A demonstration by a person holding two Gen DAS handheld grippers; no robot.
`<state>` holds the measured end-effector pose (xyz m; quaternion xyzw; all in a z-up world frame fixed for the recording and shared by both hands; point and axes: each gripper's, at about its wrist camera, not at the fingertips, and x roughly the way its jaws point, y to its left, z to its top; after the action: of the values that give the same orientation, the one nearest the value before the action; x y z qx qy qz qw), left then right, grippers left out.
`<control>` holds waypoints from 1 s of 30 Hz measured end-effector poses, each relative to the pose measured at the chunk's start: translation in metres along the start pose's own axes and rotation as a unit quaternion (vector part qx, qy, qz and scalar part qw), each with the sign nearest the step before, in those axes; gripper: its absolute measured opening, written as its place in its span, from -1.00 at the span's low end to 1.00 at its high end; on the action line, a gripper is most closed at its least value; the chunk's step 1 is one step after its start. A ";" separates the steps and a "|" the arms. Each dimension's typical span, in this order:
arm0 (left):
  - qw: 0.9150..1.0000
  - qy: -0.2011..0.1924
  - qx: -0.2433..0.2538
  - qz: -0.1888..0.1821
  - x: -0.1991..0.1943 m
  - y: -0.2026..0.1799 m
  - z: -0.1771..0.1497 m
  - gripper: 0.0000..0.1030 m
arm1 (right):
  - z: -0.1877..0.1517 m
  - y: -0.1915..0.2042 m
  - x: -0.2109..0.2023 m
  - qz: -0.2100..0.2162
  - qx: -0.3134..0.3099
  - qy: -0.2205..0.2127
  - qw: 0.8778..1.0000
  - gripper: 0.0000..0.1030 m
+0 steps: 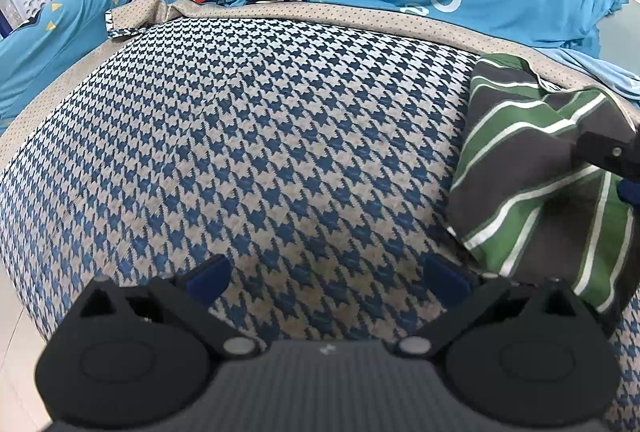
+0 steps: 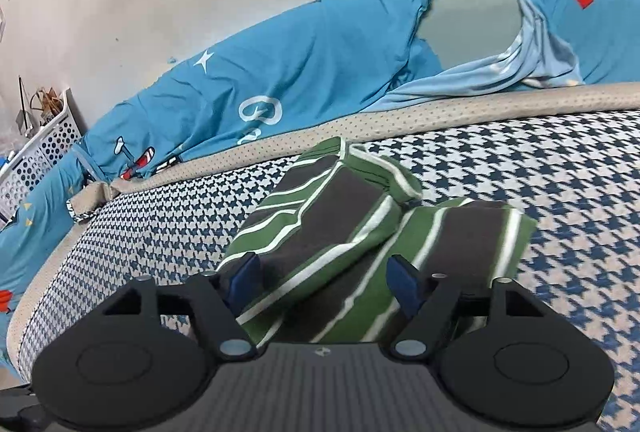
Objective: Fold clothes
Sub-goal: 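Grasp the garment's folded edge with the right tool and lift it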
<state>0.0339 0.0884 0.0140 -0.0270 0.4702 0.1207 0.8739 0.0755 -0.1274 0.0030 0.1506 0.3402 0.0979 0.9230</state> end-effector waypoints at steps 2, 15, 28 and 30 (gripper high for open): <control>1.000 0.002 -0.001 0.002 0.002 0.001 0.000 1.00 | -0.001 0.002 0.007 -0.003 -0.003 -0.004 1.000 0.38; 1.000 0.007 0.009 0.009 0.006 0.000 -0.002 1.00 | 0.000 -0.003 0.021 0.004 0.016 -0.039 0.999 -0.78; 0.999 -0.019 0.026 0.014 -0.003 -0.002 -0.001 1.00 | 0.006 0.002 -0.061 0.033 -0.022 -0.104 0.994 -0.82; 0.999 -0.029 0.027 0.015 -0.005 -0.003 -0.002 1.00 | 0.006 0.000 -0.077 0.035 -0.028 -0.114 0.993 -0.83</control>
<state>0.0304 0.0841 0.0171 0.0067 0.4478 0.1215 0.8858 0.0212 -0.1510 0.0532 0.1469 0.2249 0.1216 0.9555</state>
